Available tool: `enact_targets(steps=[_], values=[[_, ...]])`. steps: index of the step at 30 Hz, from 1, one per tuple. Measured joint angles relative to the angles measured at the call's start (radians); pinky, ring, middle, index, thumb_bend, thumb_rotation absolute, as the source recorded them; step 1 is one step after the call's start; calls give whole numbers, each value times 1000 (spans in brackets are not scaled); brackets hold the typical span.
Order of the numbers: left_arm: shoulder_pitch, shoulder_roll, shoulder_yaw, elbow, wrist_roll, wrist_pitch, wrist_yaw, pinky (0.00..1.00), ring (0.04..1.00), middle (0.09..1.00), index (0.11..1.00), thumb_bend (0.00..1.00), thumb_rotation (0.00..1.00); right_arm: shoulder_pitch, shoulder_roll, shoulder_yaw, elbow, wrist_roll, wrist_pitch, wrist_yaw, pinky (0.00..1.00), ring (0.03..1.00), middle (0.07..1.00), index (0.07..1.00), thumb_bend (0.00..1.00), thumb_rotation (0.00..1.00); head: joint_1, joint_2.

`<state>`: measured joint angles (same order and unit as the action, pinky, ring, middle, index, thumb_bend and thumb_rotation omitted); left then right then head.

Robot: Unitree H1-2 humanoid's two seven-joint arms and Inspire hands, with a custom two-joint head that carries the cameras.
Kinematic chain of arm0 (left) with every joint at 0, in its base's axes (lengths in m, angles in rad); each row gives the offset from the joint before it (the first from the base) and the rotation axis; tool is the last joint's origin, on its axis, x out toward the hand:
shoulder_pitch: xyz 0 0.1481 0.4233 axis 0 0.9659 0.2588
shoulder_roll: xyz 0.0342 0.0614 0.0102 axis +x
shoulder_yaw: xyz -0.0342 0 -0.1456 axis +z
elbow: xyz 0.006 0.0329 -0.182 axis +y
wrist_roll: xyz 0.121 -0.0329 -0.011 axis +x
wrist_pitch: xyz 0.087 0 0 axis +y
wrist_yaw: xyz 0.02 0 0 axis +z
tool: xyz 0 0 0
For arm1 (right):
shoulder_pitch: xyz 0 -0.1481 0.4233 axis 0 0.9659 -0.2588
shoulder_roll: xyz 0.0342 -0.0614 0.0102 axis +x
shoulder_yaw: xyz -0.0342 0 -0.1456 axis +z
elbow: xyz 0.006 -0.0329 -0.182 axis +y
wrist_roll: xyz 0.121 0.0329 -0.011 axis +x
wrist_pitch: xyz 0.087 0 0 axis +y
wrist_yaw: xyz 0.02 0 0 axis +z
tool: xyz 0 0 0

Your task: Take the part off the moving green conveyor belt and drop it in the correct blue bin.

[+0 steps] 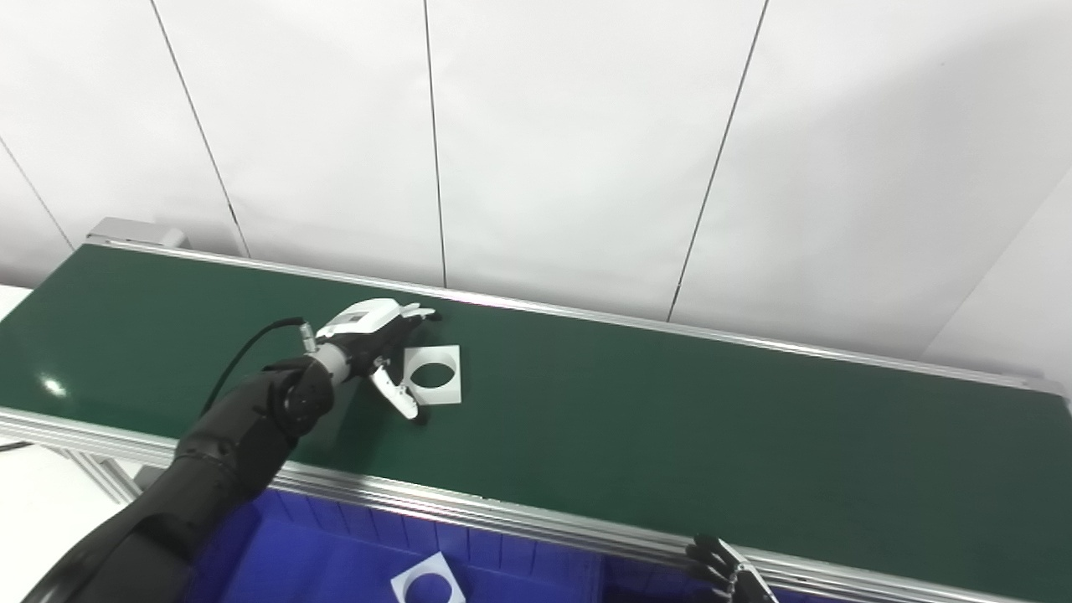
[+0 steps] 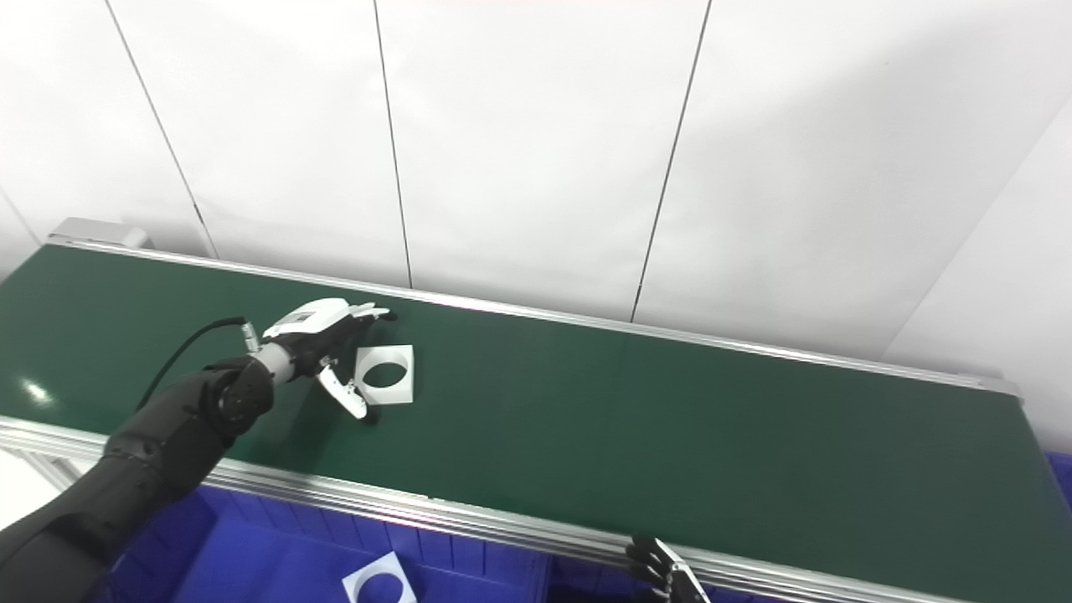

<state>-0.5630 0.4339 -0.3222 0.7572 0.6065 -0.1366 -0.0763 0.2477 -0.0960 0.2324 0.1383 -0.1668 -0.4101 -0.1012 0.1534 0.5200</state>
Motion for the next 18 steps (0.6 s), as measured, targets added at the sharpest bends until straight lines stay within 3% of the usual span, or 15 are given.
enact_targets(steps=[2,4,6,7,11,18], values=[[-1,-21,15,25,-14,-13,43,826,872,872,836,720,44,3,-1,0,-3,0,0,0,654,748,788,814,724,249,0,2],[4,-33,25,44,-32,-45,76,705,748,766,756,619,9,10,-1,0,-6,2,0,0,654,749,790,815,721,253,0,2],[10,-45,37,81,-50,-107,139,593,639,677,553,525,40,11,-2,0,-6,1,0,0,651,746,788,812,725,255,0,2],[9,-52,46,98,-63,-128,160,557,604,646,526,512,46,11,-2,-1,-6,1,0,0,654,747,788,811,726,255,0,2],[4,-66,52,134,-100,-204,183,462,513,482,520,511,4,15,-1,-1,-11,-1,0,0,653,747,789,812,722,256,-3,9],[3,-77,50,151,-153,-249,159,456,502,460,527,512,0,16,0,0,-17,-5,0,-8,657,747,790,815,718,274,-3,11]])
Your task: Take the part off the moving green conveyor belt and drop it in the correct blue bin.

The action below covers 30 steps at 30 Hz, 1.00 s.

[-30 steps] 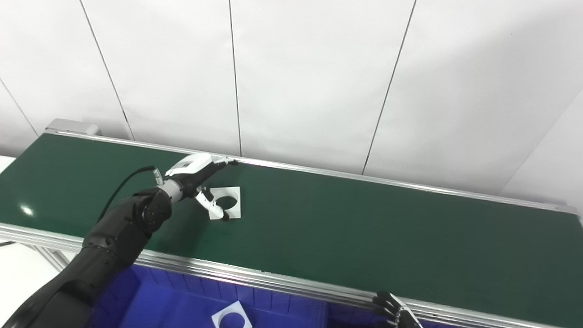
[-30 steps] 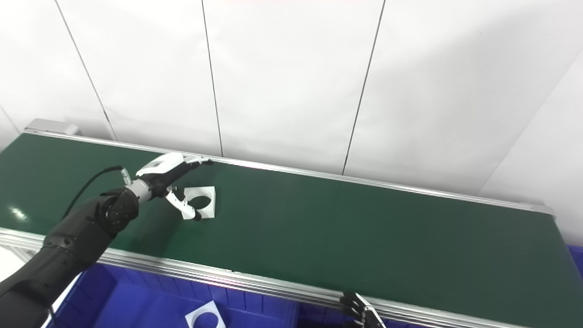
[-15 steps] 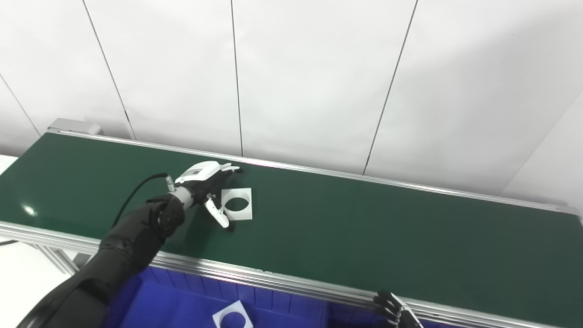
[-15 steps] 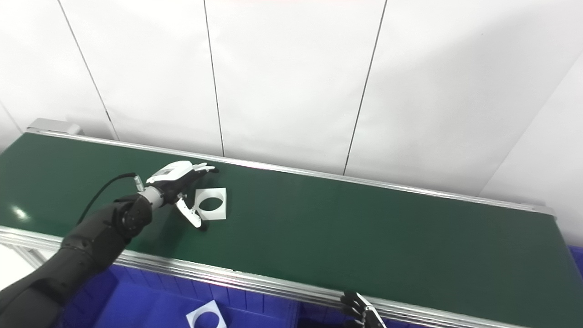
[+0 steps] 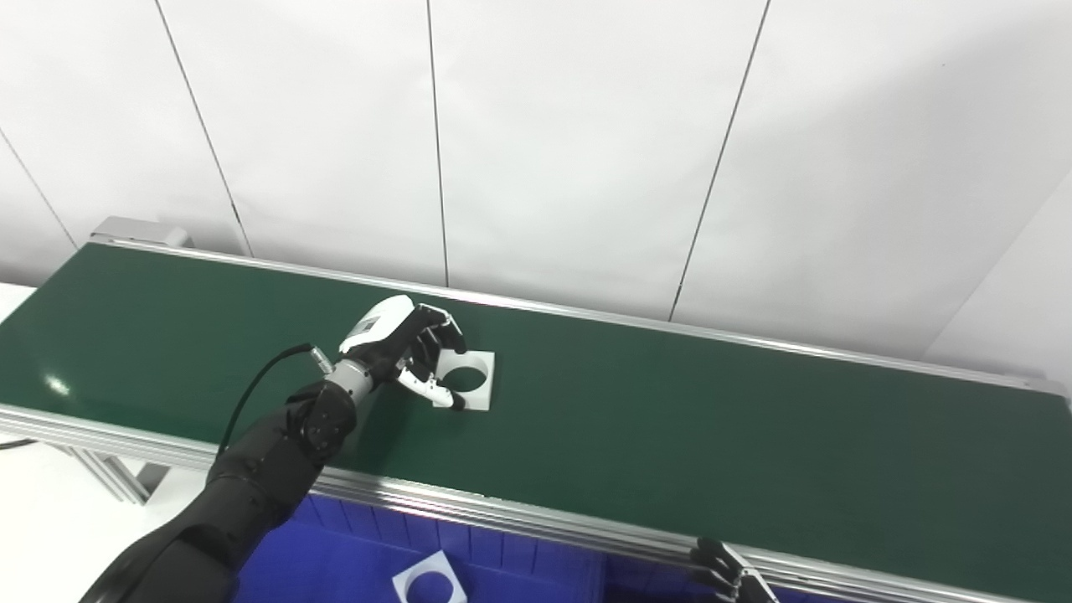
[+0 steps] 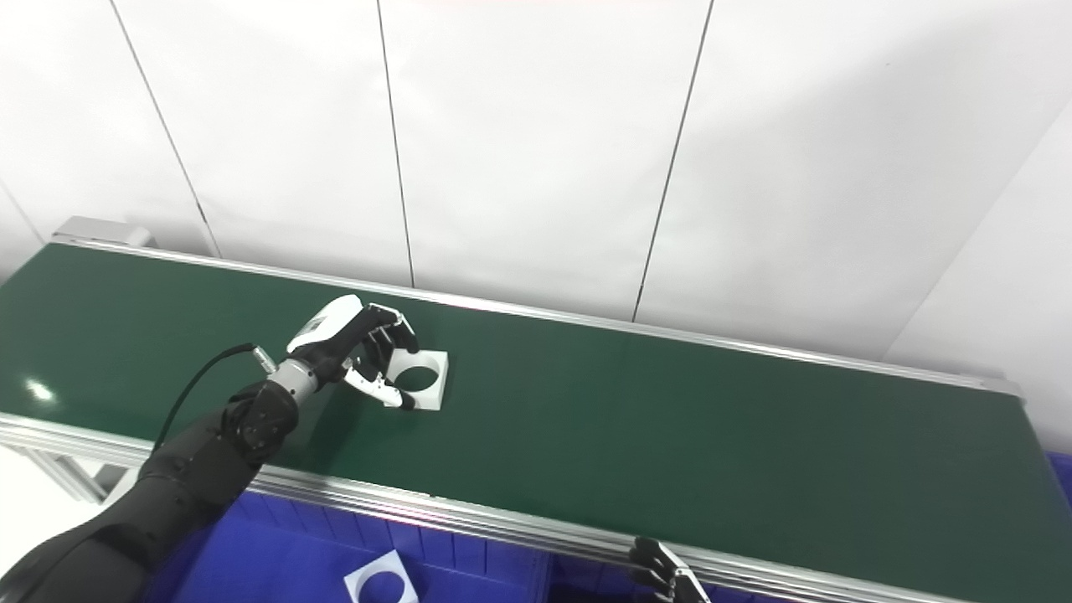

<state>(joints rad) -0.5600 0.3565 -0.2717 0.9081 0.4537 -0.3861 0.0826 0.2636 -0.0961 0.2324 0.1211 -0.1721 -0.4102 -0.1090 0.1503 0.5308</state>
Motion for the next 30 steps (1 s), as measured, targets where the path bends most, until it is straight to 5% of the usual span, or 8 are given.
enact_targets(steps=[12,24,30], values=[[21,14,-11,-66,-18,-27,-64,444,499,462,522,514,0,-1,2,4,0,0,0,-12,669,756,793,820,720,271,-28,20],[191,72,151,-503,-231,-59,-111,469,527,484,508,515,0,4,20,-4,-28,-24,0,-11,674,748,783,810,758,320,-149,119],[302,78,170,-635,-285,-63,-144,457,520,479,514,515,0,9,43,-12,-67,-63,1,-10,665,747,784,810,744,325,-210,184]])
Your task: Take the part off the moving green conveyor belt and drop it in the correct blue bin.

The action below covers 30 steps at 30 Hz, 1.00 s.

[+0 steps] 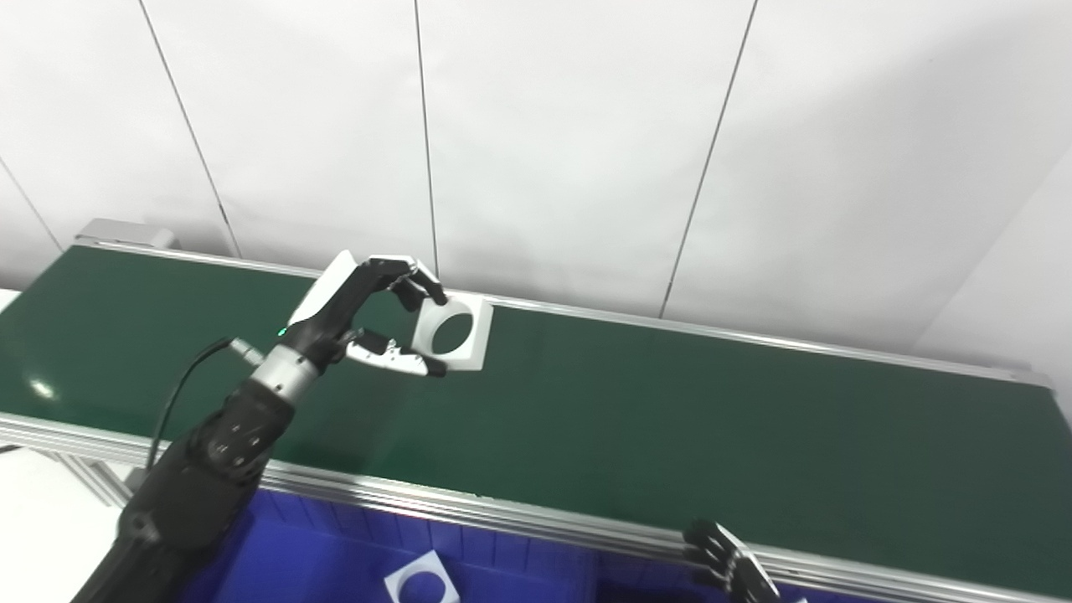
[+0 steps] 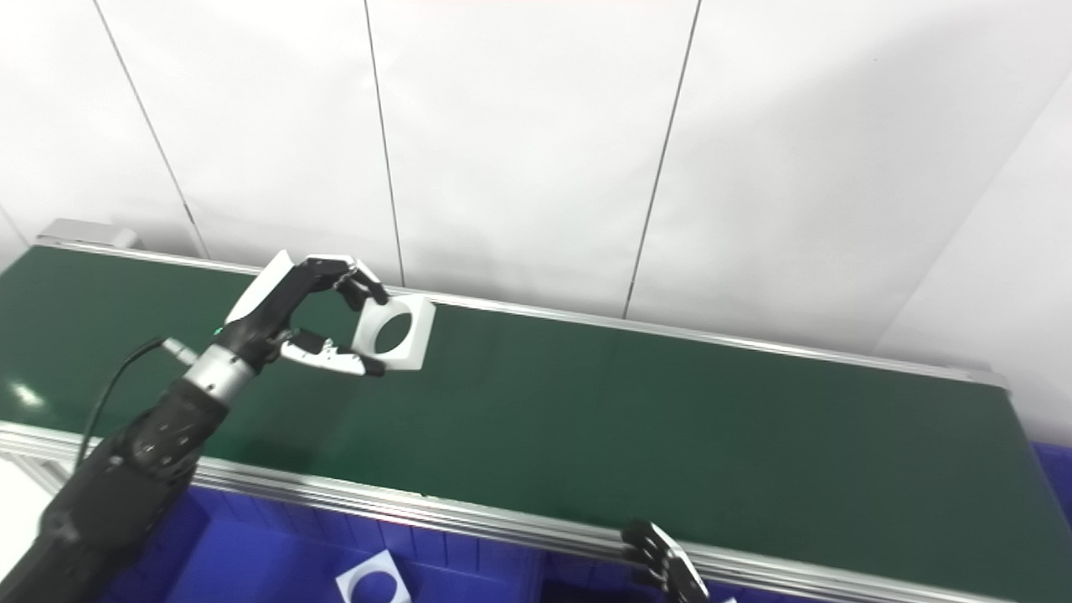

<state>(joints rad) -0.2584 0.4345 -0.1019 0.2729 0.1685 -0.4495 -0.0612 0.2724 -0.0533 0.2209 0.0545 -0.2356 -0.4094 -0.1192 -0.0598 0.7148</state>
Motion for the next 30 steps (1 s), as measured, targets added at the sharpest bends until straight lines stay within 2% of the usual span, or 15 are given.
enact_targets(steps=[4,6,8,9,11,12,14,16,20,25,30], values=[[71,-12,-9,-43,-18,0,-1,451,504,475,520,515,0,-4,21,-8,-19,-16,1,0,660,746,779,806,747,317,-29,41],[92,-23,-16,-59,-18,0,-1,442,497,474,522,514,0,-8,30,-11,-20,-18,4,1,658,744,777,806,747,314,-29,41],[112,-30,-26,-78,-18,0,2,414,480,469,525,514,0,-8,36,-14,-26,-22,7,2,656,741,774,805,748,323,-44,78],[124,-33,-35,-87,-18,0,5,406,474,467,526,514,0,-8,40,-16,-30,-24,13,2,656,741,773,805,748,326,-45,78],[149,-38,-60,-93,-13,0,10,418,488,469,524,514,0,-4,44,-19,-49,-30,30,3,658,740,773,806,739,322,-72,104],[165,-39,-75,-96,-8,0,23,457,511,472,523,515,0,-2,45,-19,-65,-33,36,4,653,735,772,804,731,299,-72,104],[207,-37,-105,-118,11,0,44,470,522,474,522,515,0,0,47,-19,-81,-41,44,10,648,731,771,802,727,284,-78,112],[234,-34,-133,-130,30,0,69,372,447,465,527,514,0,-2,51,-19,-86,-48,48,11,636,721,769,798,731,281,-89,120],[285,-11,-183,-150,61,0,94,425,494,476,520,514,0,-2,63,-20,-87,-53,57,12,628,713,759,791,744,287,-94,123],[306,9,-227,-155,87,0,80,457,523,484,512,514,0,-1,68,-21,-91,-54,68,15,639,723,767,797,744,290,-141,134],[306,19,-271,-155,111,0,15,457,521,483,514,514,0,0,75,-21,-93,-65,75,19,635,722,762,797,741,312,-152,130]])
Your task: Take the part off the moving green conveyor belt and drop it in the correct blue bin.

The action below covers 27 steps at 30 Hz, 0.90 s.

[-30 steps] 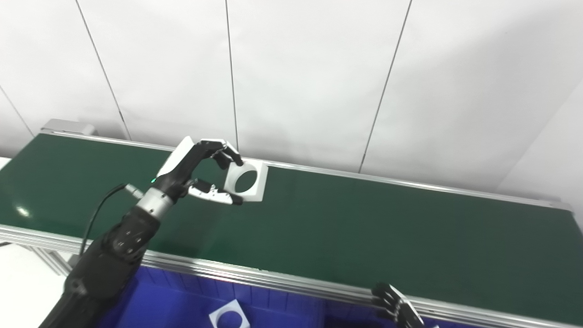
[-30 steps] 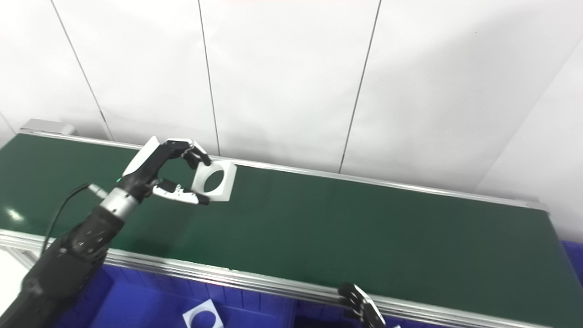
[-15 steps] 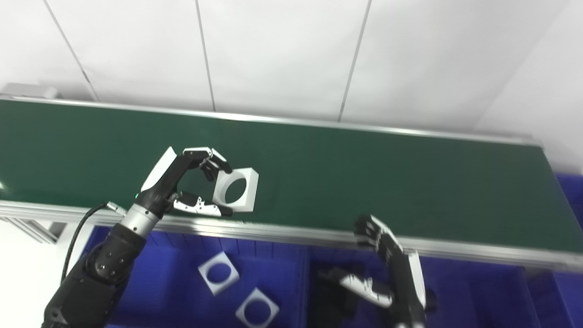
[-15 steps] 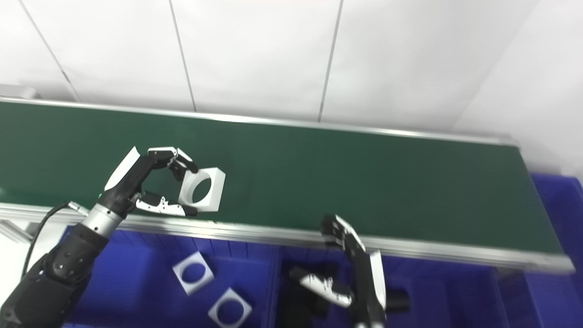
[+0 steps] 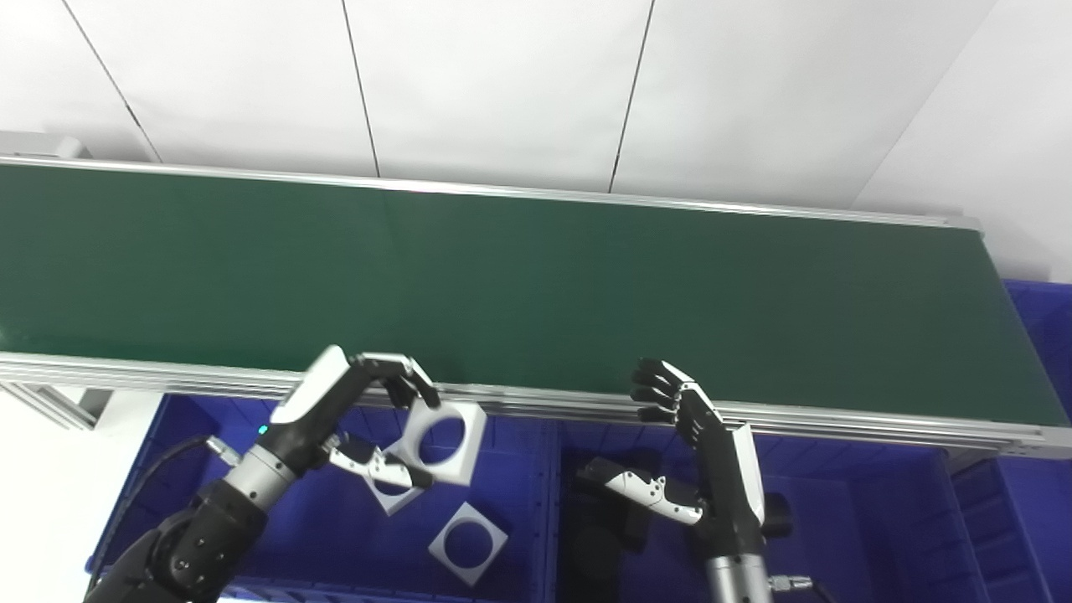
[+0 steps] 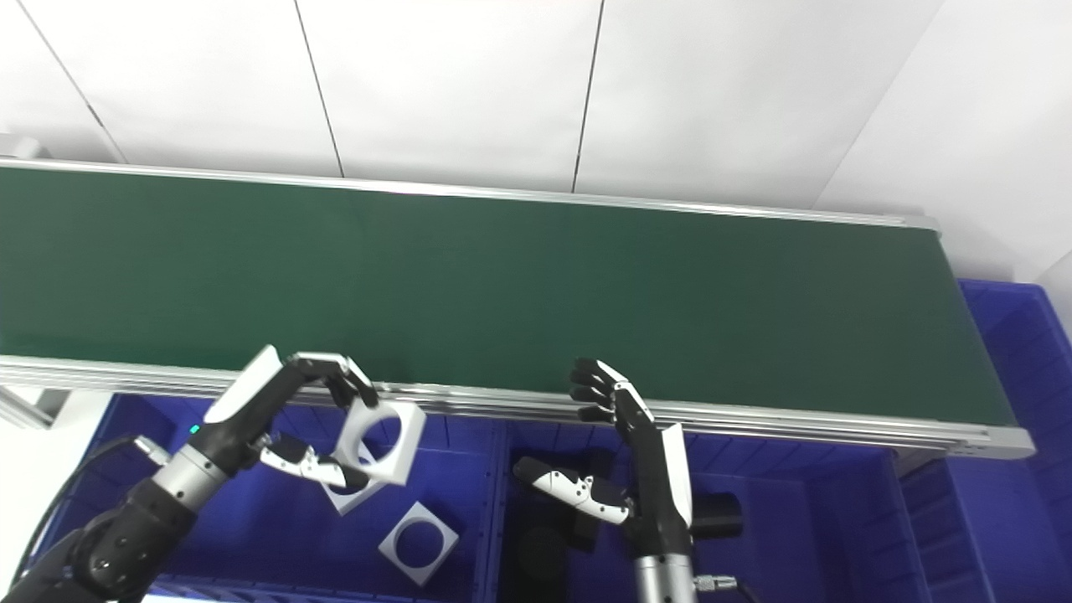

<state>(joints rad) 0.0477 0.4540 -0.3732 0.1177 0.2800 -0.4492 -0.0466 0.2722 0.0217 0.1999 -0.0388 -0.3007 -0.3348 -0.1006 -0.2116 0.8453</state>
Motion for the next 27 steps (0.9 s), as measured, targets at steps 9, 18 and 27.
enact_targets(steps=[9,18,27], values=[[-16,-19,-21,50,154,1,-44,446,510,470,525,512,0,8,3,-6,-4,-10,13,0,649,730,760,797,737,331,15,0],[-28,-43,-43,18,355,262,-181,639,750,791,830,632,237,9,3,-7,-14,-3,13,5,641,726,762,796,732,317,21,2],[-15,-44,-50,-75,511,376,-189,816,933,997,984,835,462,12,6,-6,-22,-4,13,5,641,727,764,798,731,334,21,3]])
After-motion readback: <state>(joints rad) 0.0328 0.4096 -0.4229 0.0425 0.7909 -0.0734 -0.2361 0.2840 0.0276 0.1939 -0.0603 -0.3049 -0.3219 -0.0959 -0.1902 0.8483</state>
